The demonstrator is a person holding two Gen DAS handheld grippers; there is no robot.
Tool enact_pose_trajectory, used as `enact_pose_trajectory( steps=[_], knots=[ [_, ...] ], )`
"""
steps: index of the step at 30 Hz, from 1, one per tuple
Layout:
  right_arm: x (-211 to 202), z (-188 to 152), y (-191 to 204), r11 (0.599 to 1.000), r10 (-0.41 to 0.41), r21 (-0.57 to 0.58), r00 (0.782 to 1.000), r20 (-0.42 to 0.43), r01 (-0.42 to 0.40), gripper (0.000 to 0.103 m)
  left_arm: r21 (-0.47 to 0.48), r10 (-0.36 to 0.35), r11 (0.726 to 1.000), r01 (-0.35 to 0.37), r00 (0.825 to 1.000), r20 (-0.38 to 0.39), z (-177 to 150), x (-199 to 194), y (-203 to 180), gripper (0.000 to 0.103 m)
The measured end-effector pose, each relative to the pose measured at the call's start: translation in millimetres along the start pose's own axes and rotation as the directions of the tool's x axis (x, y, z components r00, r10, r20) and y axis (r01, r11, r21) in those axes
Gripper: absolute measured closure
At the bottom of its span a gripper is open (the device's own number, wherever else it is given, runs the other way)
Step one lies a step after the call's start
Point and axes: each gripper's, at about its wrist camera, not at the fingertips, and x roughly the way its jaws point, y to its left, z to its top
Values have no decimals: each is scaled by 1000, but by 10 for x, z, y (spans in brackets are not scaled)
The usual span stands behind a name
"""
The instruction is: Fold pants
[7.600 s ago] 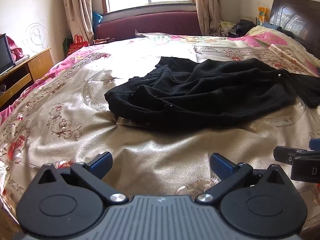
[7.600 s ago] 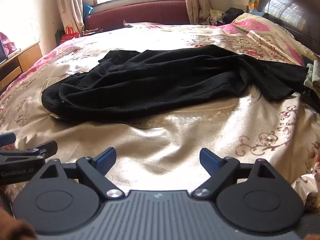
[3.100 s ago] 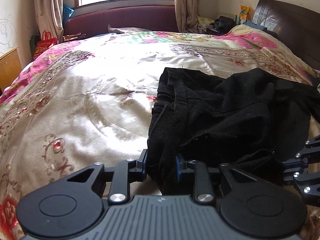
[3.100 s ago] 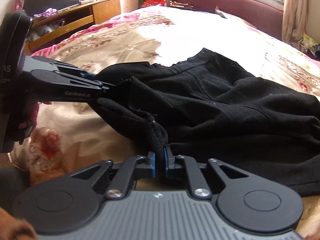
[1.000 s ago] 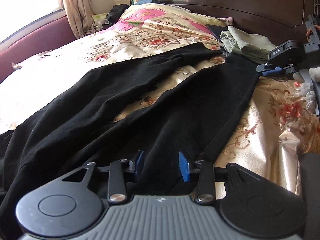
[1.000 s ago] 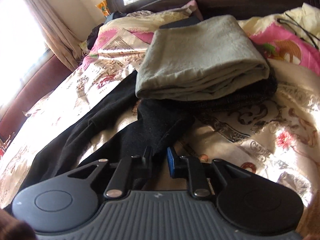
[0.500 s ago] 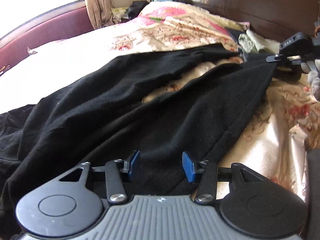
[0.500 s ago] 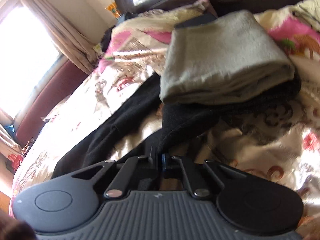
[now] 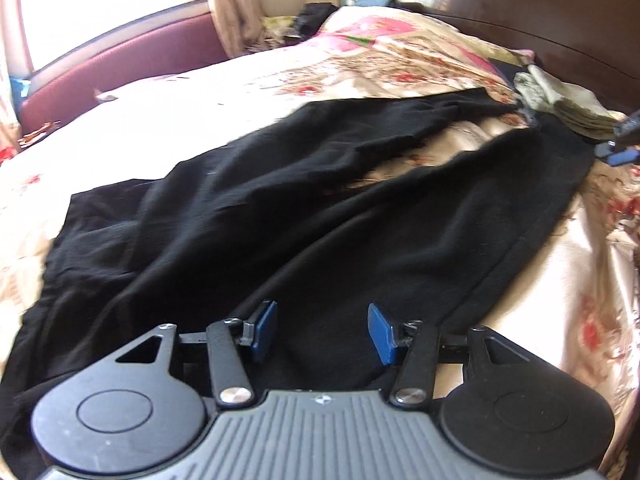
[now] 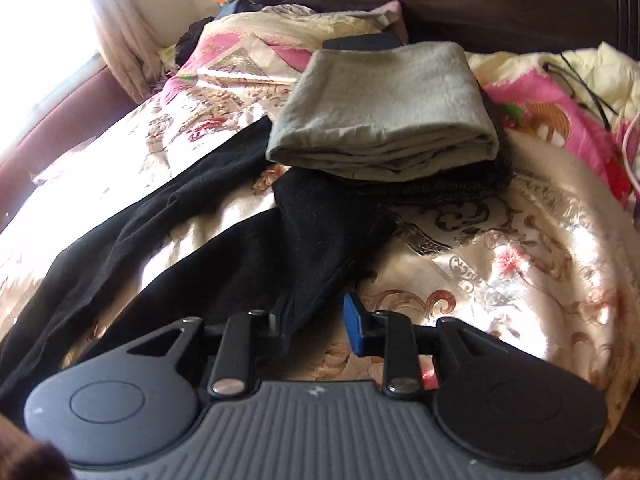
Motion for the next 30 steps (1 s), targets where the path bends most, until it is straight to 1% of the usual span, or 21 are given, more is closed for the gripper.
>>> enact_pose_trajectory(
  steps=[2,4,5,6,8,9,10,14,16,17,19,20,21,22,23,24,25,26,28,29,30],
  knots=[
    [-104,-92,232,993,61,-102,998,-20,-62,73,-35,50,998,-50,999,-9,-91,-83,171,39],
    [-150,-220,538,973,124,-190,990,-59,-133,73,-60,100,993,-101,995,-27,-212,-159,312,39],
    [-146,-296,751,954,173,-230,981,-90,-190,73,-80,119,989,-122,992,-35,-279,-213,384,39],
    [-151,-388,945,929,231,-265,964,-134,-259,73,-102,127,986,-131,991,-44,-356,-277,457,38],
    [-149,-655,1381,853,333,-332,909,-252,-404,74,-123,134,982,-143,988,-78,-500,-363,557,33],
    [-158,-803,1596,807,369,-366,879,-301,-464,74,-126,127,982,-140,986,-103,-574,-394,612,26],
    [-180,-969,1822,750,402,-405,846,-350,-524,75,-139,118,981,-132,988,-104,-632,-447,652,25],
    [-310,-1485,2547,546,449,-513,748,-488,-663,75,-158,134,977,-141,989,-55,-674,-715,779,26],
    [-401,-1659,2829,439,468,-568,717,-516,-696,75,-163,127,978,-129,992,-22,-661,-778,867,25],
    [-428,-1738,2950,394,472,-594,709,-525,-702,75,-165,131,978,-131,991,-11,-662,-780,925,25],
    [-440,-1844,3159,333,466,-622,697,-545,-709,74,-159,167,973,-166,986,-6,-664,-739,995,25],
    [-411,-1880,3234,312,456,-622,687,-565,-719,74,-165,181,970,-180,983,-7,-649,-694,1053,25],
    [-381,-1916,3291,302,442,-618,681,-584,-726,73,-179,180,967,-179,984,-13,-668,-662,1101,25],
    [-354,-1970,3344,290,419,-607,668,-615,-740,71,-198,168,965,-171,985,-35,-676,-607,1160,25],
    [-329,-2022,3365,273,389,-589,647,-655,-760,71,-209,158,963,-170,985,-73,-705,-553,1201,25],
    [-326,-2054,3364,266,367,-581,638,-677,-769,71,-215,146,962,-166,984,-106,-760,-517,1229,25],
    [-327,-2094,3352,264,352,-582,639,-684,-769,71,-220,128,963,-153,984,-121,-813,-510,1238,25],
    [-335,-2121,3324,263,338,-574,631,-698,-776,71,-220,115,965,-140,986,-123,-864,-537,1226,25],
    [-364,-2094,3283,267,323,-534,596,-735,-802,70,-193,113,972,-134,987,-117,-891,-629,1187,25],
    [-384,-2087,3293,258,319,-532,591,-741,-806,70,-184,115,974,-134,987,-112,-874,-677,1179,25],
    [-405,-2057,3307,256,317,-539,596,-738,-803,72,-185,112,974,-129,989,-101,-841,-720,1189,25]
  ],
)
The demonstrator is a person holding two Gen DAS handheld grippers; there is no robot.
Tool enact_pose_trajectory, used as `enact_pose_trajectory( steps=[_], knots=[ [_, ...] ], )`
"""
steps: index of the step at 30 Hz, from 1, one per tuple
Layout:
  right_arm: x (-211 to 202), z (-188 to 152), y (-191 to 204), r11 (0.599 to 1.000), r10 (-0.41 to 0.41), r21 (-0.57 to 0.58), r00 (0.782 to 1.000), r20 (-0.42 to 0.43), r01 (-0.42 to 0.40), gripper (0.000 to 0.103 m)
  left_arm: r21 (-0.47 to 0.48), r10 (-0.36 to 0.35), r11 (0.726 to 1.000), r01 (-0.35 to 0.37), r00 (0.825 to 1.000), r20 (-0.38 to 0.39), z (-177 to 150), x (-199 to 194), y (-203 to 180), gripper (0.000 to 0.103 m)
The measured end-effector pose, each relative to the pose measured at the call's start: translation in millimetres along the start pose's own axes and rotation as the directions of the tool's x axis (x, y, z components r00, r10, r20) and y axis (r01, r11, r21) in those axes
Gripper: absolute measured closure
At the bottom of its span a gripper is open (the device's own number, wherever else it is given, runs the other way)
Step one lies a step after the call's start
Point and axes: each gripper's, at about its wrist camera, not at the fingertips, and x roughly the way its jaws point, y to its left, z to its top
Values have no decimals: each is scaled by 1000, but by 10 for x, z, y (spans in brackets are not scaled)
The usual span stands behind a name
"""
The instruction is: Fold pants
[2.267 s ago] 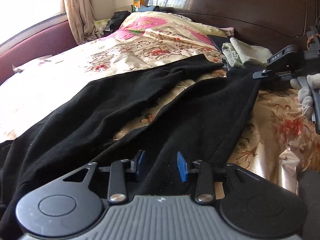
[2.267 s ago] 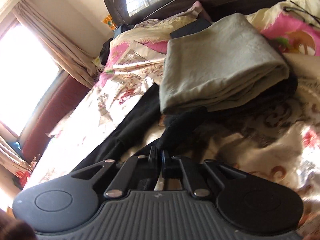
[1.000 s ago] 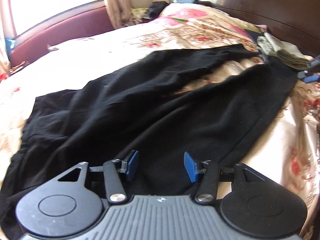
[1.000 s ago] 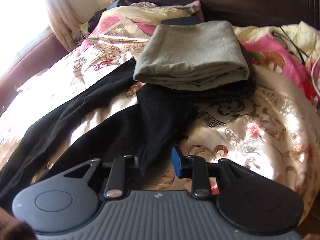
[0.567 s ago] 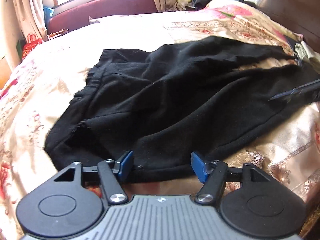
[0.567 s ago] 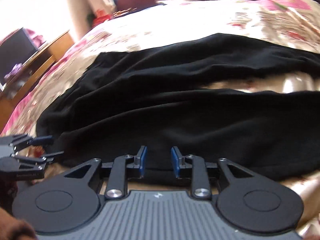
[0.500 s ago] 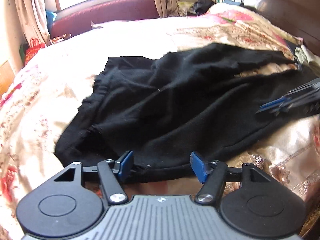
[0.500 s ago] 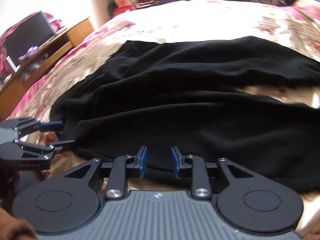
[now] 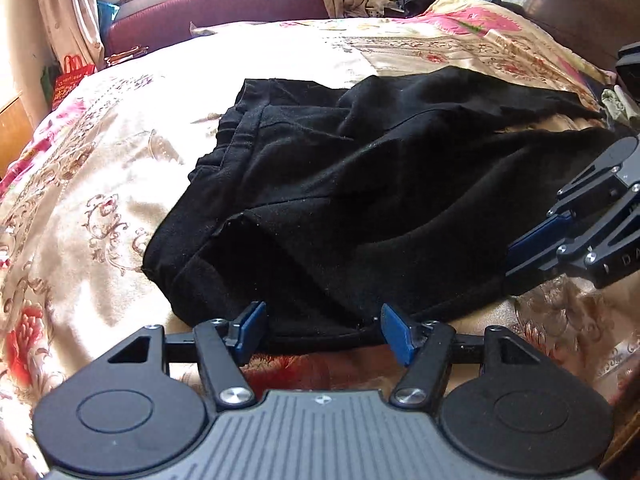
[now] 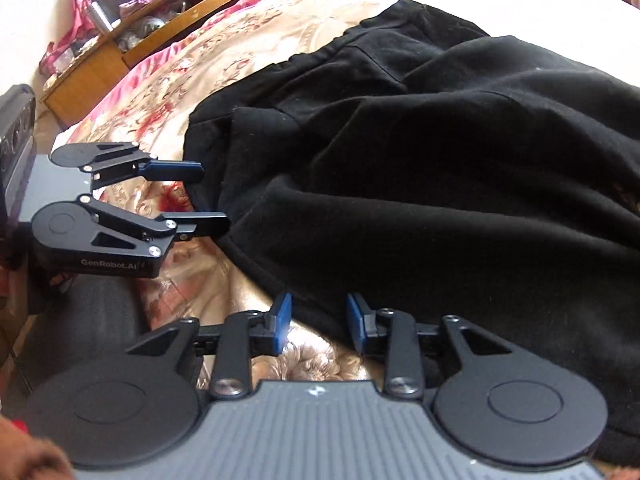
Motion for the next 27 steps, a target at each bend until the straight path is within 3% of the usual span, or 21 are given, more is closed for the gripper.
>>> enact_pose_trajectory(
  steps=[5,9,13,20,27],
  knots=[
    [-245,324,-197,999,-38,-28,997,67,40,72,6,-30,1000,30,996,84,366,-81,126,25],
    [-298,704,-501,985,-133,-95,986,104,143,56,75,-4,997,-7,991,137,800,144,210,25],
    [-246,1150,-913,967,-218,-109,969,117,231,56,133,12,991,-32,989,147,1255,536,328,25],
    [3,1688,-1463,957,-256,-111,961,106,267,56,94,-19,996,10,995,101,1904,1255,627,25],
    [121,1813,-1588,962,-230,-118,965,127,245,56,-13,-98,995,97,995,-7,2191,1820,812,26]
  ],
)
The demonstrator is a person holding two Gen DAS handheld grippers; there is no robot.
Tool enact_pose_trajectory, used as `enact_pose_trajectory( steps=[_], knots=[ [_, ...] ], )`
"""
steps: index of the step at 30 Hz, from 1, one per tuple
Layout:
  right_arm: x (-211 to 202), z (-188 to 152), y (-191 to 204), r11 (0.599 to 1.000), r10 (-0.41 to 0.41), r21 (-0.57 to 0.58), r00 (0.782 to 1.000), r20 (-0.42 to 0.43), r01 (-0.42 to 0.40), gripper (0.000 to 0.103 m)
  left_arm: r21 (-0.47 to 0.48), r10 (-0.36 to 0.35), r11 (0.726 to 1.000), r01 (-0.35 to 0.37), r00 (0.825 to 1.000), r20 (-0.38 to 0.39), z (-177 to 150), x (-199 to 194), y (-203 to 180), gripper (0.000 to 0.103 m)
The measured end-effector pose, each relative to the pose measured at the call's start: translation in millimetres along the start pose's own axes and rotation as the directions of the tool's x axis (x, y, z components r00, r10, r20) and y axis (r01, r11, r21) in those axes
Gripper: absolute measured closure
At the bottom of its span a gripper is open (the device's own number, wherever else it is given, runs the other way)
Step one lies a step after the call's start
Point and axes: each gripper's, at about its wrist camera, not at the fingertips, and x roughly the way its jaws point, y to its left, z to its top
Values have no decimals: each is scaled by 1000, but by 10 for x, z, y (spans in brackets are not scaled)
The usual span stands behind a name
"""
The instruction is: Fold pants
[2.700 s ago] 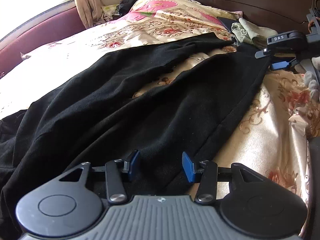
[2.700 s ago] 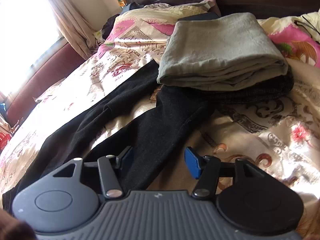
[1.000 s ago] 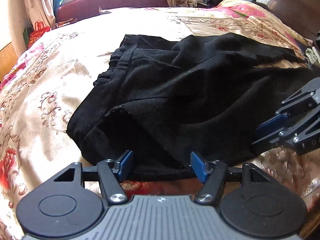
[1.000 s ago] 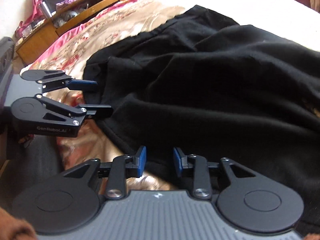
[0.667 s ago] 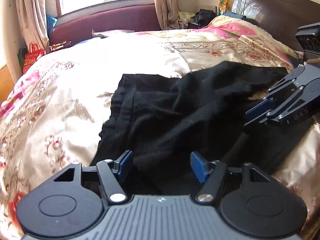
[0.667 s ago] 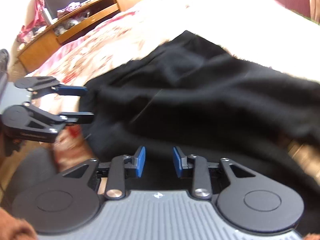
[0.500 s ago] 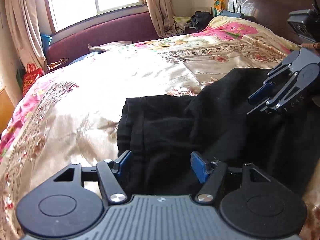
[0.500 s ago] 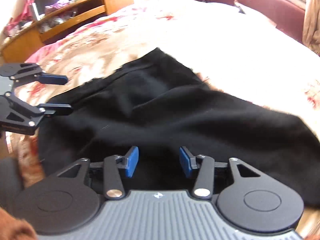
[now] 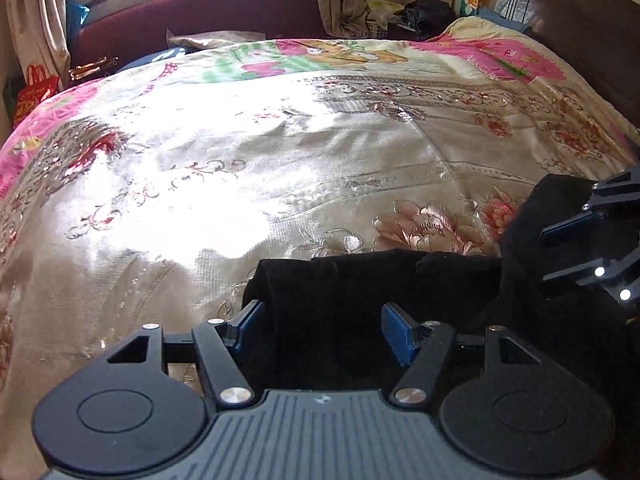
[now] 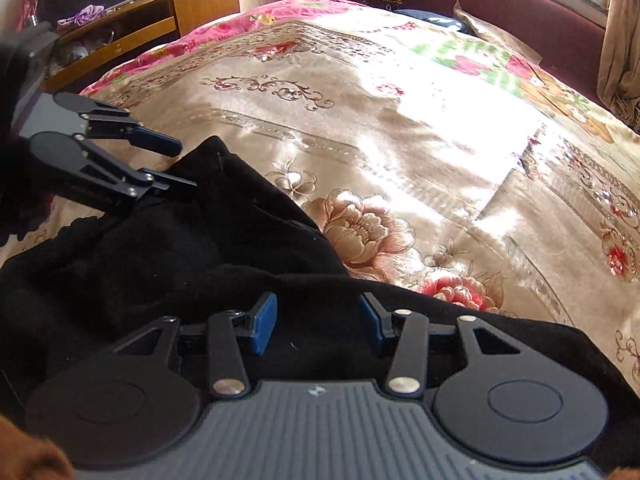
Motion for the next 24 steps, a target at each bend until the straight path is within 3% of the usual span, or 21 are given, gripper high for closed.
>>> enact_pose_trajectory(
  steps=[2,4,8,11,15,18,19,24],
  knots=[
    [-29,8,-4,1000,1,-24,1000,7,0,56,10,-9,1000,10,1000,-20,28,71,-43,34],
    [-46,23,-26,999,-6,-40,1000,16,6,56,36,-10,999,11,999,-31,43,119,-101,51],
    [-33,57,-81,998,-21,-54,1000,9,22,56,21,1,1000,0,998,-69,104,289,-52,57],
    [1,89,-109,998,-32,-56,999,0,32,56,-25,-7,1000,5,997,-73,117,357,-7,73],
    [25,153,-130,996,-49,-73,999,-5,48,56,-113,-57,992,63,997,55,117,22,38,76],
    [-34,162,-136,994,-61,-92,998,6,61,56,-179,-147,968,177,974,172,77,-425,101,77],
    [-70,158,-141,993,-60,-97,998,10,61,56,-185,-168,961,208,963,211,47,-604,97,84],
    [-281,56,-120,989,-35,-144,999,33,39,47,-159,-220,947,278,926,307,-180,-1276,32,85]
  ],
)
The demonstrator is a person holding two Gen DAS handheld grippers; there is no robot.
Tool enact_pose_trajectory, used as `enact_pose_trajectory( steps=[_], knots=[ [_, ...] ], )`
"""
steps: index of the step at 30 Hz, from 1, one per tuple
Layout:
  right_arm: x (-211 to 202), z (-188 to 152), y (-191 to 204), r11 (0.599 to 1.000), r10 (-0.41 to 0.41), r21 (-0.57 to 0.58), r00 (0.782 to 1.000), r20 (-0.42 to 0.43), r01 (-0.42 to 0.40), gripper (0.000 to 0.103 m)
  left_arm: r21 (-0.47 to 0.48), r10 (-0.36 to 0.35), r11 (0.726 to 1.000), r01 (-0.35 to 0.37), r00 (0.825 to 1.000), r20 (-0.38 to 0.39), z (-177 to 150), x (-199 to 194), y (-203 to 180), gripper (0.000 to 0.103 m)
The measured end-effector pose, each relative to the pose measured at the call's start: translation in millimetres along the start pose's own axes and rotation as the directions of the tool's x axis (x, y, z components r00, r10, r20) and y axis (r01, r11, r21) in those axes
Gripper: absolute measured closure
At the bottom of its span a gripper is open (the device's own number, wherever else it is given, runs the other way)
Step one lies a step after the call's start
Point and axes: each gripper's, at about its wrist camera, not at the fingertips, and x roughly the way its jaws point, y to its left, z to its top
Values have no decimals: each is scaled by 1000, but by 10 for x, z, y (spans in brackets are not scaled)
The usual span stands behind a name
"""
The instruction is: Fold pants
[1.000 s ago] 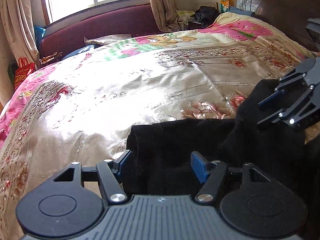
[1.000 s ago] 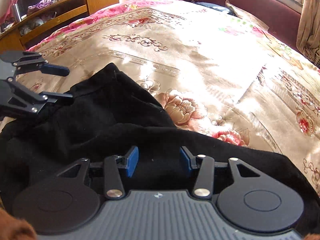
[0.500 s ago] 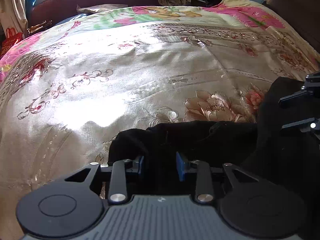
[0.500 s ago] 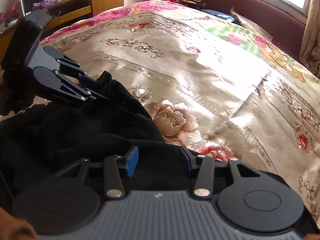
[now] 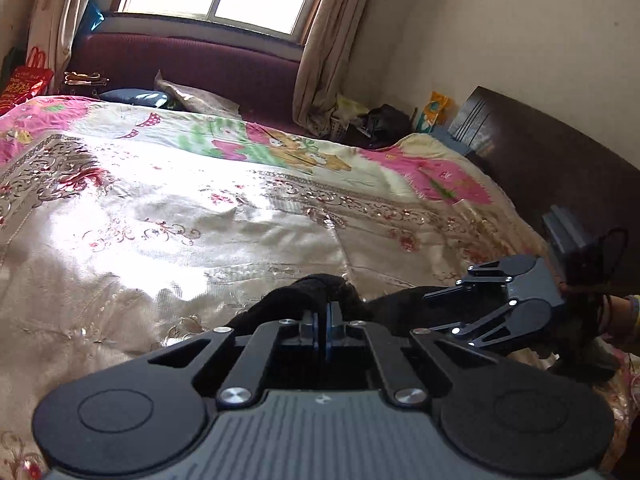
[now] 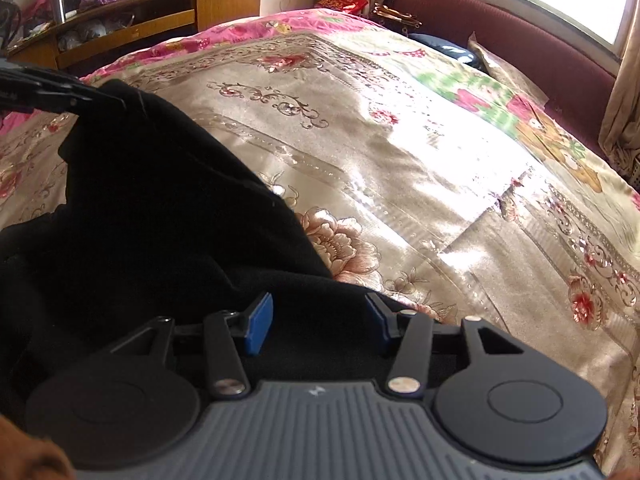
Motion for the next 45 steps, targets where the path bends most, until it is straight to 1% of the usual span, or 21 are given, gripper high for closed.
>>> enact_pose_trajectory(
  steps=[1,4,7,9,12,14,17,19,21,25,28,29,31,33,35,36,37,39,41,43,45],
  knots=[
    [-29,-16,27,1000,3,-23,1000,3,-3,45,-5,-14,1000,14,1000,-4,-29,-54,-15,85],
    [0,-6,96,998,-17,-62,1000,-16,16,45,28,6,1000,-5,999,-31,-124,-8,-74,85],
    [-7,22,158,996,-39,-83,999,1,39,45,14,-20,1000,20,999,-34,-181,-30,-119,85],
    [-11,32,211,988,-60,-140,998,2,59,41,21,-27,999,28,999,-16,-199,-135,-158,85],
    [41,39,233,970,-88,-229,996,-10,84,40,4,-43,999,43,999,5,-245,-358,-183,85],
    [68,44,188,963,-112,-249,994,-9,107,40,-1,-48,999,48,999,7,-303,-486,-212,85],
    [86,25,103,958,-91,-278,995,-50,74,39,-12,-63,998,63,998,-9,-433,-626,-285,85],
    [117,-3,116,940,-82,-340,991,-102,43,39,-3,-65,998,65,998,-21,-529,-697,-348,85],
    [98,-30,166,920,-80,-390,988,-132,23,39,11,-55,998,55,998,-40,-621,-774,-400,85],
    [-101,-152,260,910,-31,-411,983,-182,-47,39,-25,-68,997,66,994,-81,-831,-885,-414,85],
    [-260,-283,380,893,-24,-444,975,-221,-79,38,-69,-81,995,74,993,-92,-1019,-968,-418,85],
    [-294,-313,411,887,-28,-455,975,-222,-78,38,-84,-86,993,79,992,-91,-1079,-994,-423,85],
    [-345,-342,461,884,-19,-459,976,-219,-86,38,-93,-74,994,65,992,-101,-1172,-972,-418,85],
    [-287,-328,475,890,-38,-453,980,-197,-57,38,-92,-61,994,50,991,-119,-1223,-905,-410,85],
    [-166,-317,483,892,-65,-451,979,-195,-31,38,-70,-46,997,37,990,-132,-1247,-841,-426,85],
    [-110,-326,487,895,-66,-444,978,-197,-29,38,-47,-25,999,19,990,-136,-1258,-823,-448,85],
    [-60,-336,494,898,-62,-439,978,-202,-34,38,-34,-15,999,11,990,-139,-1269,-805,-451,83],
    [38,-394,527,901,-52,-432,975,-216,-48,38,-37,-15,999,9,987,-161,-1278,-740,-423,82],
    [104,-463,577,895,-49,-442,973,-227,-58,38,-38,-11,999,4,982,-188,-1285,-673,-393,77],
    [130,-501,580,898,-40,-436,972,-233,-67,38,-61,-19,998,7,979,-204,-1306,-616,-359,69],
    [137,-528,548,904,-24,-420,974,-227,-76,37,-82,-32,997,15,977,-209,-1318,-542,-354,66]
  ],
)
